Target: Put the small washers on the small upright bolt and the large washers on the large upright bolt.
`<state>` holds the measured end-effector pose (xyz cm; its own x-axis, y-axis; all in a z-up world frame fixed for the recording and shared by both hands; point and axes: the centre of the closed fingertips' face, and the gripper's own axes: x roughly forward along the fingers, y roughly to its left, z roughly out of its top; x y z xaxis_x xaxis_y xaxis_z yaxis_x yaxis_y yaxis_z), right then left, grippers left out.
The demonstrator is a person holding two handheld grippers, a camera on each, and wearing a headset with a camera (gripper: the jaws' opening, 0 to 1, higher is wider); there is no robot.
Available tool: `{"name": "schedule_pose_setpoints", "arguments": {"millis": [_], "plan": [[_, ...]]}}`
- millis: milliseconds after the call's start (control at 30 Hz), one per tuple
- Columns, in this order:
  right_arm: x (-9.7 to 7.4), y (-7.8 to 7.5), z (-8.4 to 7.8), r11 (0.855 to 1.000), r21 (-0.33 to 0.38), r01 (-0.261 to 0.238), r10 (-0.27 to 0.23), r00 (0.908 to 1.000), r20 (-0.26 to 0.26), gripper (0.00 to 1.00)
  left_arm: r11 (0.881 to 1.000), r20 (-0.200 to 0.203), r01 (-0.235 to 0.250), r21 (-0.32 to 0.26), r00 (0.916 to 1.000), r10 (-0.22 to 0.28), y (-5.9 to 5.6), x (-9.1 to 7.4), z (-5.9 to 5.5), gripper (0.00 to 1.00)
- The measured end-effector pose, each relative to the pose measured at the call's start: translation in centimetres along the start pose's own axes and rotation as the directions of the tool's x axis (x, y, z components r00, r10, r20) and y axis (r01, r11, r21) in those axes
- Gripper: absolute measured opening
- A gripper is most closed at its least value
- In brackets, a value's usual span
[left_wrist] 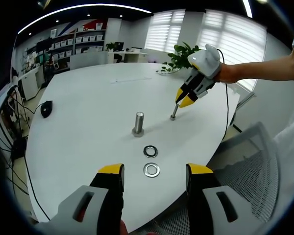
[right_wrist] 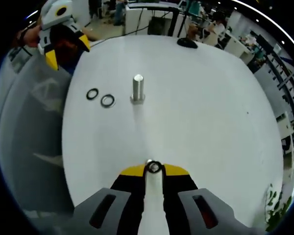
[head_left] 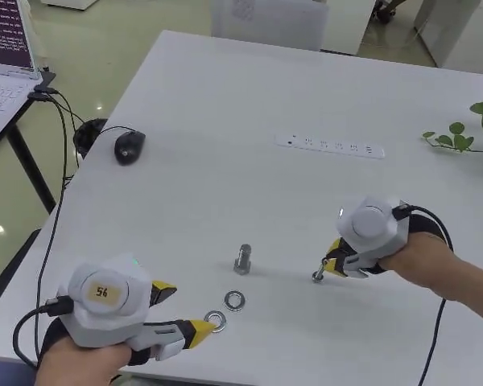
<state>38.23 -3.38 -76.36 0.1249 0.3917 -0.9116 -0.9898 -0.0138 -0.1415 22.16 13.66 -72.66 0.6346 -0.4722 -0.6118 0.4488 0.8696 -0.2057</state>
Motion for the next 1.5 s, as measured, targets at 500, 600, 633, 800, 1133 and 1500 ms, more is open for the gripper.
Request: {"name": "schedule_pose_setpoints", "arguments": {"millis": [500, 600, 633, 800, 1133, 1500], "plan": [[1.4, 0.2, -0.7, 1.0, -0.02, -0.024, 0.023, 0.9987, -0.046, 0.13, 1.0, -0.005, -0.002, 0.0, 1.0, 0.002, 0.0, -0.1, -0.1, 0.49], [1.8, 0.2, -0.7, 0.999, -0.014, -0.03, 0.029, 0.9984, -0.049, 0.13, 1.0, -0.003, -0.002, 0.0, 1.0, 0.002, 0.1, -0.1, 0.0, 0.49], [2.0, 0.2, -0.9, 0.999, -0.014, -0.032, 0.031, 0.998, -0.055, 0.13, 1.0, -0.003, -0.003, 0.002, 1.0, 0.003, 0.1, -0.1, 0.0, 0.49], [3.0, 0.2, -1.2, 0.999, 0.006, -0.043, 0.043, 0.9974, -0.058, 0.13, 1.0, -0.002, -0.004, 0.0, 1.0, 0.004, 0.1, -0.1, 0.1, 0.49], [3.9, 0.5, -1.8, 0.998, 0.038, -0.042, 0.044, 0.9973, -0.059, 0.15, 1.0, -0.005, -0.007, 0.002, 1.0, 0.007, 0.2, -0.2, 0.1, 0.49], [2.4, 0.3, -2.1, 0.994, 0.11, 0.014, -0.013, 0.9998, -0.013, 0.21, 1.0, -0.004, -0.016, -0.003, 0.9999, 0.016, 0.6, -0.5, -0.1, 0.49]]}}
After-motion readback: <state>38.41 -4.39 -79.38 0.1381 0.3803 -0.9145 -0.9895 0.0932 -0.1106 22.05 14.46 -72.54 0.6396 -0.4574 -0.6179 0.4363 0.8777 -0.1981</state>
